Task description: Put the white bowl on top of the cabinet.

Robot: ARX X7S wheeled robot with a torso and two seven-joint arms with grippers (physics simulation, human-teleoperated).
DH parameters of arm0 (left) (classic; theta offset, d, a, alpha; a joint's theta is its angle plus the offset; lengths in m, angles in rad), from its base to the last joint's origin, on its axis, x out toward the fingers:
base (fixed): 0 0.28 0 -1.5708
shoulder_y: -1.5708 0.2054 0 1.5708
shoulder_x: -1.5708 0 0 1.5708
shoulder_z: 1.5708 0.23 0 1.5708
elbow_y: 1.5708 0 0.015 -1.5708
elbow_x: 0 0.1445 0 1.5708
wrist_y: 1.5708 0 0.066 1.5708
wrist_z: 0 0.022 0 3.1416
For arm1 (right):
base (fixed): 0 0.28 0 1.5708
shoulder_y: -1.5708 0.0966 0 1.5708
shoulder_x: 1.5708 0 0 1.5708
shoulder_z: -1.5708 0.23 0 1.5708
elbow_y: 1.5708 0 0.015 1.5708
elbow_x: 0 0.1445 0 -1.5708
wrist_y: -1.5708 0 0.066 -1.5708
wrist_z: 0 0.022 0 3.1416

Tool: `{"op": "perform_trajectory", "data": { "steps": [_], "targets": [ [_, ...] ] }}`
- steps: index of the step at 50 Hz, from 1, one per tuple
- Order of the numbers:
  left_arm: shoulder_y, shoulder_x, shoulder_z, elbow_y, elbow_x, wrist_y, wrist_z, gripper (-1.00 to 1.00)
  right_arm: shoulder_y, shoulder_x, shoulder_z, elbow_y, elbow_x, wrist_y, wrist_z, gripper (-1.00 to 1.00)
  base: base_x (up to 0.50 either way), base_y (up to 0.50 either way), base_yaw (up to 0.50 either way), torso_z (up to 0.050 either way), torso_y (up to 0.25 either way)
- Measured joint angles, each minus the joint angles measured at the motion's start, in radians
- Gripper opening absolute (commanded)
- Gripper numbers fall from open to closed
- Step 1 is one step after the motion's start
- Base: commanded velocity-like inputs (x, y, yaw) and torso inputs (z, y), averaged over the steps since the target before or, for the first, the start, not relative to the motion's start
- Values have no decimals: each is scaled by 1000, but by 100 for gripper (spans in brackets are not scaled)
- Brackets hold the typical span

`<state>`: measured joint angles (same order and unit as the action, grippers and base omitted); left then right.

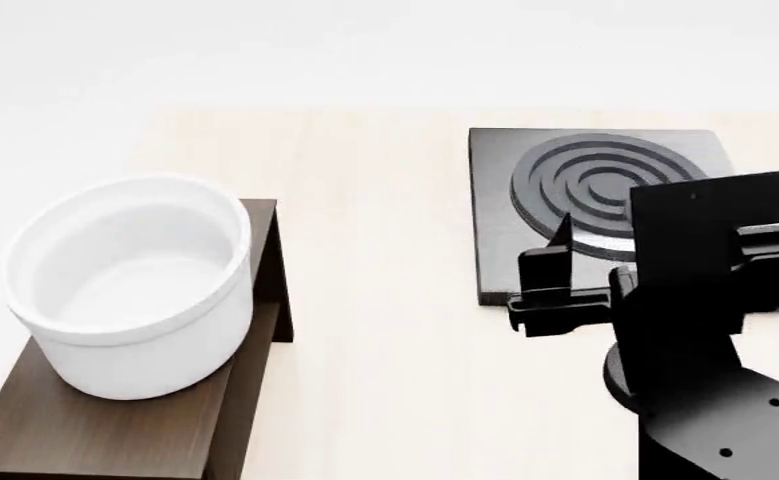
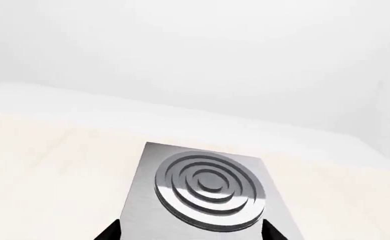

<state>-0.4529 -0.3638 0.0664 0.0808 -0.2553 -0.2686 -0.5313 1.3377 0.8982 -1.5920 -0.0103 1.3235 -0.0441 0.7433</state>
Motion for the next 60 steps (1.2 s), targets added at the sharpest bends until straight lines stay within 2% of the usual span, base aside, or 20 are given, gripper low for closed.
{"op": "perform_trajectory", "data": {
  "steps": [31,60],
  "targets": [
    [14,-17,8,46,-6,-7,-5,100,-51,154,-9,-161,-139,-41,257,100,0,0,0,0,0],
    [22,-42,-7,118,-29,-33,-9,100,12,280,22,-313,-182,14,370,100,0,0,0,0,0]
  ]
}}
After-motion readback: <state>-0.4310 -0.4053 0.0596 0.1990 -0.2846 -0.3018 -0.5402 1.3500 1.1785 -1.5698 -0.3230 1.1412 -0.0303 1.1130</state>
